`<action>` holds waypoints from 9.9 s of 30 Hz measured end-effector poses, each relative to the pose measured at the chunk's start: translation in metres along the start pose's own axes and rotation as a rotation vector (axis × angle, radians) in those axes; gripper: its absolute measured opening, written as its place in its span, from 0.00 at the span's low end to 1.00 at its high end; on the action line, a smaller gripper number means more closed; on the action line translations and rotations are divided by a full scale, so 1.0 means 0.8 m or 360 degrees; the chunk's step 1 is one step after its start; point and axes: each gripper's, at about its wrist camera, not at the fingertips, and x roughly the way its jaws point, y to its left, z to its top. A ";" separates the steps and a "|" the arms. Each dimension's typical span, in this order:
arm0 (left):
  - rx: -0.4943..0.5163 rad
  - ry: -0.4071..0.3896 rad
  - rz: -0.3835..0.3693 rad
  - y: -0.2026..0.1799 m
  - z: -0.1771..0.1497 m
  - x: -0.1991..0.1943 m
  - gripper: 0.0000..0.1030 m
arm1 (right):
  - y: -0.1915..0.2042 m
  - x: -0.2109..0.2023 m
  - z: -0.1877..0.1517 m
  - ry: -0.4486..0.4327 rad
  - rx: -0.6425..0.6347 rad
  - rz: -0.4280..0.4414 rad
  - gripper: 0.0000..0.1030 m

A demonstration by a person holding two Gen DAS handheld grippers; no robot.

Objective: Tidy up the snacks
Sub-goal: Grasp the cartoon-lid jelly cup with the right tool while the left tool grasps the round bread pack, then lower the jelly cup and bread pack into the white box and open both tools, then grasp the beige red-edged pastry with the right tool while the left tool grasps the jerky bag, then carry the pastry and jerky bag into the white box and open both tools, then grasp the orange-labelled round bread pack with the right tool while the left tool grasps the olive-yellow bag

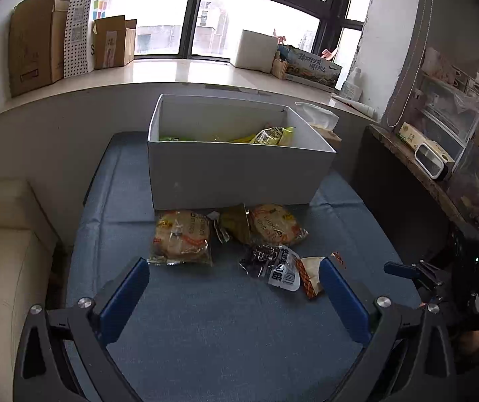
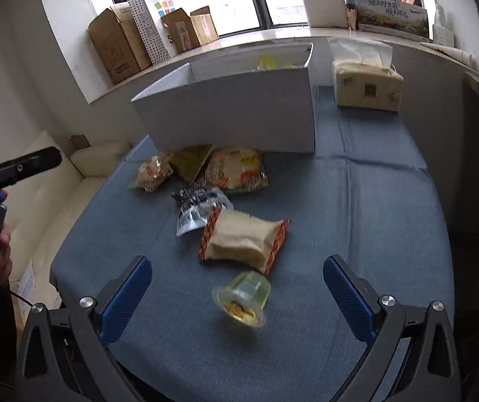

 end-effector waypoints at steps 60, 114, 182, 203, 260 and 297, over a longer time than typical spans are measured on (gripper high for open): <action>0.0198 0.0375 0.0271 0.049 0.017 0.188 0.77 | -0.011 -0.001 -0.024 0.0021 0.0171 -0.0069 0.48; 0.0157 -0.0023 0.0200 0.031 0.200 0.109 0.99 | -0.017 0.002 0.276 -0.0345 0.0152 0.0238 1.00; 0.0374 0.0484 -0.0022 -0.069 -0.012 0.211 1.00 | -0.029 -0.046 0.014 -0.0189 0.0134 -0.0255 0.64; 0.0383 0.0299 0.0030 -0.055 -0.005 0.133 0.84 | -0.022 -0.039 0.010 -0.0166 0.0148 -0.0211 0.64; 0.0289 0.0036 0.0330 0.019 0.244 0.184 1.00 | -0.073 0.063 0.318 -0.0286 0.0382 0.0160 1.00; 0.0070 -0.0031 0.0030 -0.002 -0.013 0.025 1.00 | 0.039 0.158 0.115 0.0102 -0.0125 -0.0078 1.00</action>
